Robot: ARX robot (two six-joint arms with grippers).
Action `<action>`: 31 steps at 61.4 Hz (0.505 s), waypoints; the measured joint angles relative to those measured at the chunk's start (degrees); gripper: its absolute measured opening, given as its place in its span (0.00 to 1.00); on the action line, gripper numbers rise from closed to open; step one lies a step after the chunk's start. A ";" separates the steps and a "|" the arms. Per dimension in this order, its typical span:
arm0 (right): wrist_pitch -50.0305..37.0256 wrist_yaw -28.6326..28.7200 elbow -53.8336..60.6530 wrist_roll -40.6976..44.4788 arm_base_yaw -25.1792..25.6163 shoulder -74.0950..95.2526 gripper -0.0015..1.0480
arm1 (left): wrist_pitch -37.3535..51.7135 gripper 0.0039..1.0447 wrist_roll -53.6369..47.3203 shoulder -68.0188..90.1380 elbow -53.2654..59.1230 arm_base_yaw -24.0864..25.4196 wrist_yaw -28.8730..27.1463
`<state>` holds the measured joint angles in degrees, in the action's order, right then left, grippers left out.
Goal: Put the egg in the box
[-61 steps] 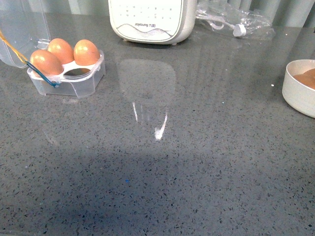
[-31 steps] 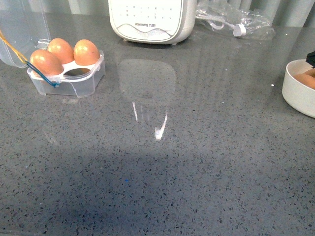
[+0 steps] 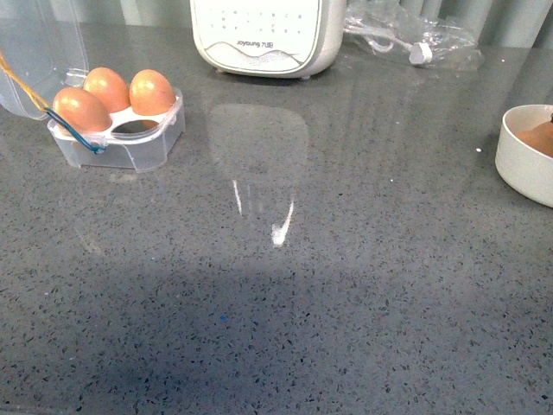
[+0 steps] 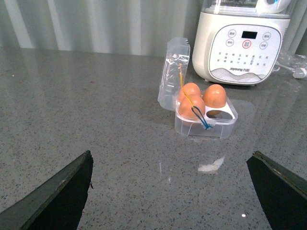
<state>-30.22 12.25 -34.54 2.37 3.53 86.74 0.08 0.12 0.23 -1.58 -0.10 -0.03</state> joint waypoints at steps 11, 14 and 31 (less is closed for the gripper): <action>0.28 0.11 0.22 0.11 0.24 -0.33 0.46 | 0.00 0.94 0.00 0.00 0.00 0.00 0.00; 0.61 0.11 0.24 0.26 0.26 -0.81 0.43 | 0.00 0.94 0.00 0.00 0.00 0.00 0.00; 4.46 0.52 0.26 0.39 -0.22 -9.14 0.42 | 0.00 0.94 0.00 0.00 0.00 0.00 0.02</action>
<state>-25.76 12.78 -34.28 2.76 3.31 77.60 0.08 0.12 0.23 -1.58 -0.10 -0.01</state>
